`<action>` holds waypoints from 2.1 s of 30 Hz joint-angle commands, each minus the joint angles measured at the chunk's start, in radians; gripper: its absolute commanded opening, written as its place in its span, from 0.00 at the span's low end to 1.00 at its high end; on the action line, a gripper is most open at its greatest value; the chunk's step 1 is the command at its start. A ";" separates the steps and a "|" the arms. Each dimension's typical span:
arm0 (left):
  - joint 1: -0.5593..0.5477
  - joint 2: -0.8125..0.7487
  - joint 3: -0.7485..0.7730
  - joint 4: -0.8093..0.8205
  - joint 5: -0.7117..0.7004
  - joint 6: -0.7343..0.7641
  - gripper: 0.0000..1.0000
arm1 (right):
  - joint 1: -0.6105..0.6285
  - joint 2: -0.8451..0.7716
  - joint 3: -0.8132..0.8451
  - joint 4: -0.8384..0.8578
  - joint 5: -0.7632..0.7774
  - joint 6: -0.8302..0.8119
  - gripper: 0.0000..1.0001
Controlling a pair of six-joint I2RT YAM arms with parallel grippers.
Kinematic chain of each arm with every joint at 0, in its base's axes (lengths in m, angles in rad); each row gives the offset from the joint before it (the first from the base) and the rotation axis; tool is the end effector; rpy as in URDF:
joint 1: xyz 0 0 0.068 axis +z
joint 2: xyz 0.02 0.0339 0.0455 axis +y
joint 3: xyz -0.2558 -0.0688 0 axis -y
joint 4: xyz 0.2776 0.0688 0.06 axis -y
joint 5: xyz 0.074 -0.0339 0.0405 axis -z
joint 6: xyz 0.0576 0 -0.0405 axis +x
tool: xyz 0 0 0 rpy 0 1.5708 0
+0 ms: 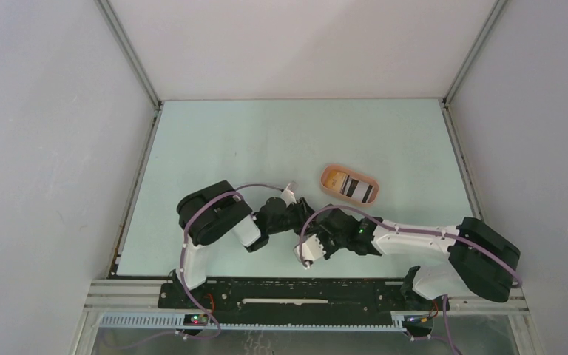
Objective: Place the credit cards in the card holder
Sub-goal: Insert the credit card into the card holder.
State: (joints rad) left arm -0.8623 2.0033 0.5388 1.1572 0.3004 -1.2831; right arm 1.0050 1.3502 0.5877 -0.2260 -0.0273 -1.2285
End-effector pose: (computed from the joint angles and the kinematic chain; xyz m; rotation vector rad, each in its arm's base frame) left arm 0.2078 -0.2687 0.0371 -0.2276 2.2660 -1.6188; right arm 0.1480 0.2360 0.1048 -2.3048 1.1132 -0.0508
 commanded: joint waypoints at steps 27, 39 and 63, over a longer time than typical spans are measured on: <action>0.036 -0.485 -0.192 -0.280 -0.249 0.432 0.40 | -0.252 -0.255 0.051 -0.136 -0.313 0.176 0.15; 0.037 -1.039 -0.416 -0.419 -0.553 0.731 0.40 | -0.258 0.078 0.265 -0.176 -0.342 0.291 0.09; 0.036 -1.238 -0.531 -0.528 -0.591 0.669 0.99 | -0.266 0.205 0.289 -0.249 -0.289 0.291 0.05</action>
State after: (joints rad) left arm -0.8307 0.7330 0.0128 0.6029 -0.3470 -0.5816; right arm 0.7506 1.5761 0.8577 -0.4393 -0.3370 -0.9436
